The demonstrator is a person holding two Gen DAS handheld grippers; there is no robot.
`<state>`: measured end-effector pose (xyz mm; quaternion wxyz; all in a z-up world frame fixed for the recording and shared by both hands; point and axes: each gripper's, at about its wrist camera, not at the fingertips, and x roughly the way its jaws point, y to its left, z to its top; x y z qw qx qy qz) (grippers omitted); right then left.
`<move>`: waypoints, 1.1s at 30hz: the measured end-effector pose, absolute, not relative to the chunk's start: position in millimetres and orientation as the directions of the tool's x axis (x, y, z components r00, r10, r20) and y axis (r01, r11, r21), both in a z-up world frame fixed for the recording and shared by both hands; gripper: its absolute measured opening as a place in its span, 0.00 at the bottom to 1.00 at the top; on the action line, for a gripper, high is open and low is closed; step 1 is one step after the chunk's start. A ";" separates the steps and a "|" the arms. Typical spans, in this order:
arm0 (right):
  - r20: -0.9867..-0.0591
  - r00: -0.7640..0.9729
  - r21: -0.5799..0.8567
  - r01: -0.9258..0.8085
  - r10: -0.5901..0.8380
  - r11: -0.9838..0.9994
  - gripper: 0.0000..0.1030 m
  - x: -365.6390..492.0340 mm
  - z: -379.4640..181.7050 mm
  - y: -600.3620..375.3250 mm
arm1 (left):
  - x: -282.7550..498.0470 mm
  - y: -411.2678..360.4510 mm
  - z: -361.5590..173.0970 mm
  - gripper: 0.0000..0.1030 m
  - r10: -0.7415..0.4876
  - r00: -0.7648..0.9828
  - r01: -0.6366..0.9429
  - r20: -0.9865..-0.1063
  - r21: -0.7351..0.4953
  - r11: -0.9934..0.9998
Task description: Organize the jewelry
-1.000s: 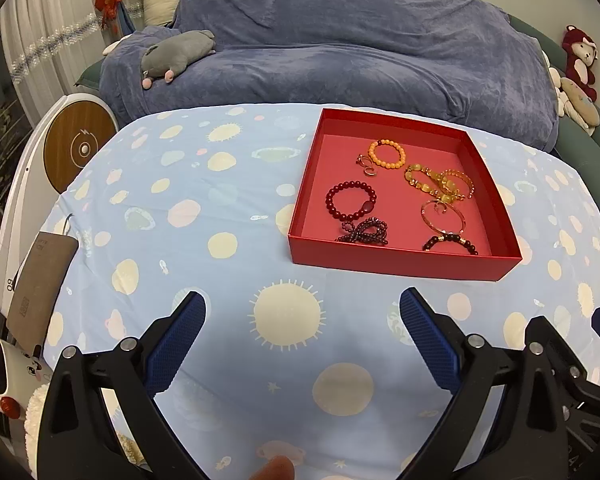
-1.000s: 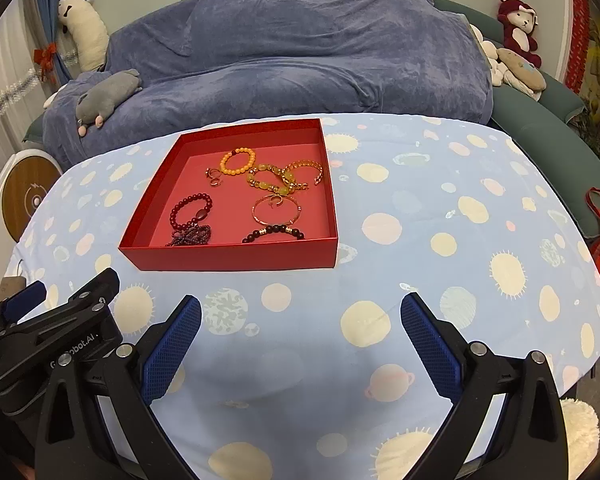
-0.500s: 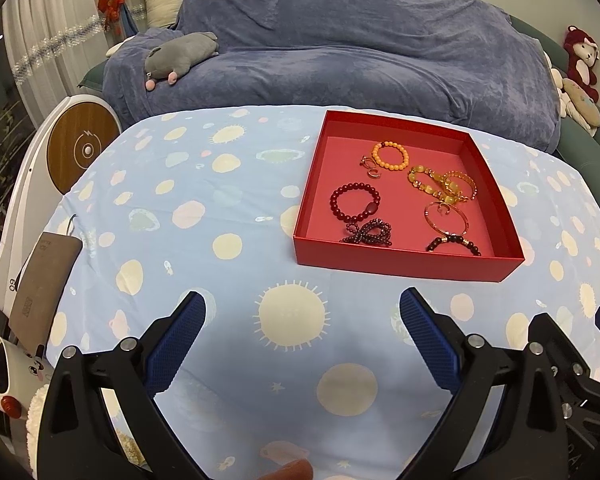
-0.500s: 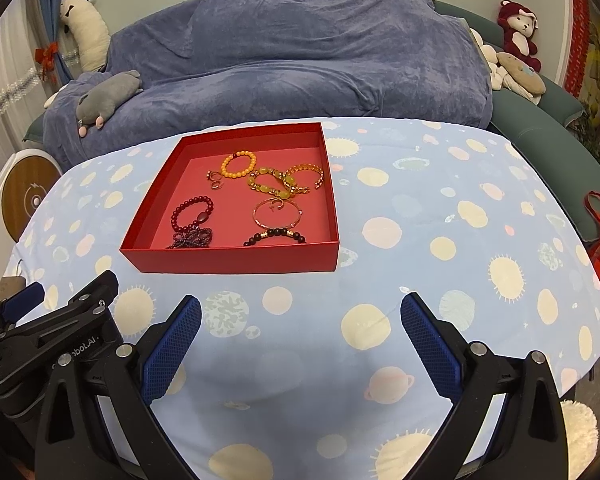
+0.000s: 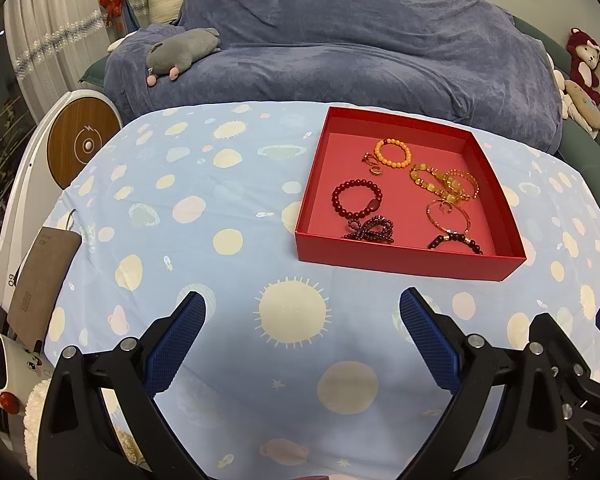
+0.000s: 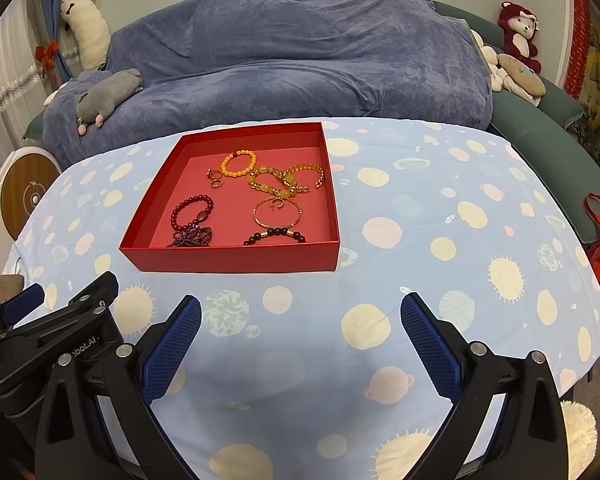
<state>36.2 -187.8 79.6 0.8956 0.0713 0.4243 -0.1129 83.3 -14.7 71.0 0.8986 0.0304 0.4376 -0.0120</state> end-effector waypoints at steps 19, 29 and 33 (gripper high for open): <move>-0.778 0.613 0.032 0.263 -0.142 0.964 0.94 36.5 78.9 -187.5 | 83.7 -14.7 70.3 0.90 0.005 0.613 0.049 -0.790 0.044 0.998; -0.778 0.612 0.031 0.263 -0.142 0.964 0.94 36.4 79.0 -186.7 | 83.6 -14.4 69.2 0.89 0.008 0.618 0.047 -0.786 0.047 0.998; -0.778 0.611 0.026 0.262 -0.146 0.965 0.94 36.3 78.7 -186.8 | 84.1 -14.7 68.6 0.89 0.010 0.617 0.049 -0.787 0.051 0.998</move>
